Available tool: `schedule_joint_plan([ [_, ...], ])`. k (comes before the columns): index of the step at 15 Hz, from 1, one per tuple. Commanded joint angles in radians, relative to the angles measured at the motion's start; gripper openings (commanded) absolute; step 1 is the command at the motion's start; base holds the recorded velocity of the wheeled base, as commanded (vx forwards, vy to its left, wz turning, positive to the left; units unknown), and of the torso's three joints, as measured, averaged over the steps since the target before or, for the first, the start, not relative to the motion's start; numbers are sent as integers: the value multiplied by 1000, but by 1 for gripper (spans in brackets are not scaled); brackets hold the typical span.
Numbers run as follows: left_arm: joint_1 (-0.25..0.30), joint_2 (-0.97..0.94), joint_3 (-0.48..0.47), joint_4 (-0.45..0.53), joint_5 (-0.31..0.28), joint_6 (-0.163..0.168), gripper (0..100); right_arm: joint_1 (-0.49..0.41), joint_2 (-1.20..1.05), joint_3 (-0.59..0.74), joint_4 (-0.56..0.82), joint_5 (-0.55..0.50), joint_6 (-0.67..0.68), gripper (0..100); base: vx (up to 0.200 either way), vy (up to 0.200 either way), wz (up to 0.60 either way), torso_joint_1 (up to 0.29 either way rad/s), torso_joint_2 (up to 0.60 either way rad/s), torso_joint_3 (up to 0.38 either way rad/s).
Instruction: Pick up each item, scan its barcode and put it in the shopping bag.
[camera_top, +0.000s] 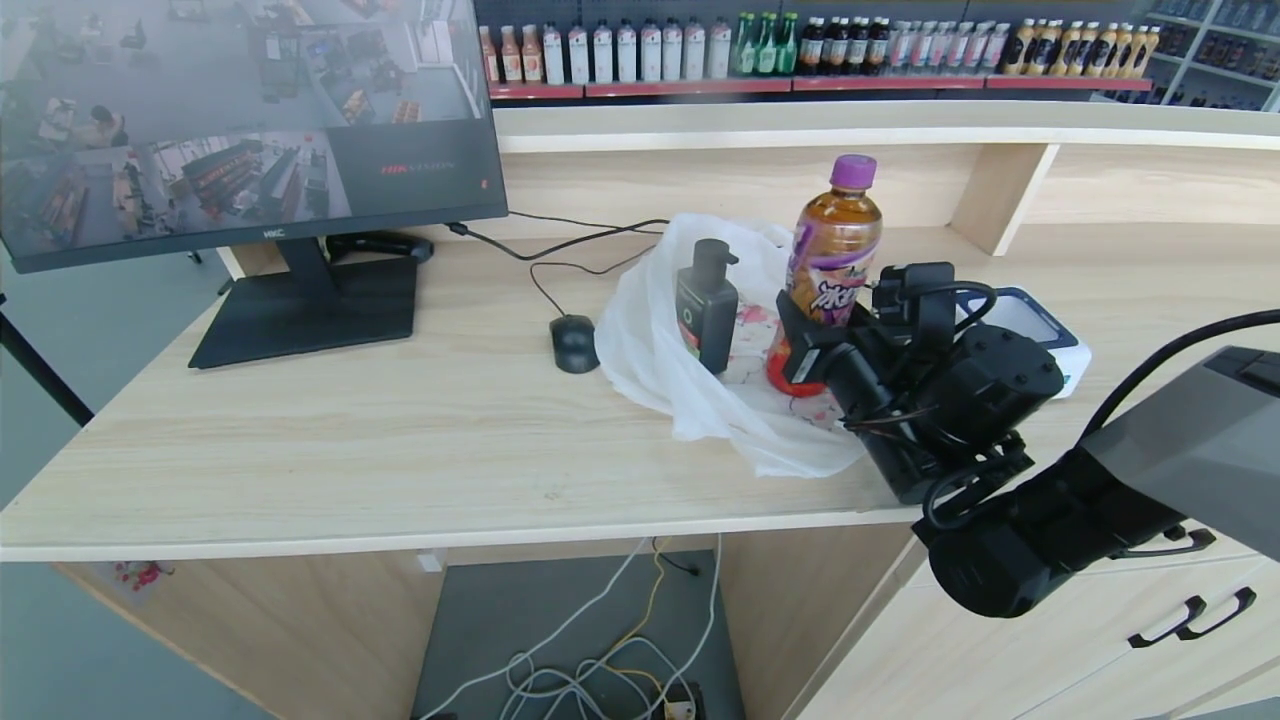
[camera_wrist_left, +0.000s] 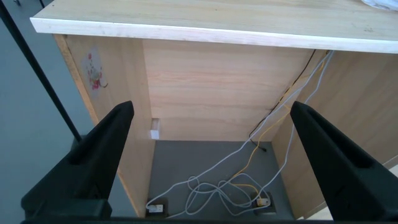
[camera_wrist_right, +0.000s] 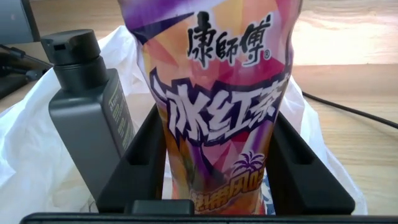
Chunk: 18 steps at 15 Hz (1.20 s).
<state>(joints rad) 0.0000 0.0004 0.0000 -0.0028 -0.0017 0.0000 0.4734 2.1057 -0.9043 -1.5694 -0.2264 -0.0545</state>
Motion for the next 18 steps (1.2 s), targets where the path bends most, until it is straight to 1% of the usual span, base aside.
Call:
schedule_joint_plan([
  [1,0,1,0,0,0,2,100,1,5,1,-1,1,-1,0,0,0,0,0,0,0],
  [2,0,0,0,0,0,0,100,1,5,1,-1,1,-1,0,0,0,0,0,0,0],
  [3,0,0,0,0,0,0,100,1,3,1,-1,-1,1,100,0,0,0,0,0,0],
  [12,0,0,0,0,0,0,100,10,-47,10,-1,1,-2,100,0,0,0,0,0,0],
  [16,0,1,0,0,0,0,100,8,-196,82,-1,1,-5,100,0,0,0,0,0,0],
  [18,0,1,0,0,0,0,100,10,-372,206,-1,2,-18,100,0,0,0,0,0,0],
])
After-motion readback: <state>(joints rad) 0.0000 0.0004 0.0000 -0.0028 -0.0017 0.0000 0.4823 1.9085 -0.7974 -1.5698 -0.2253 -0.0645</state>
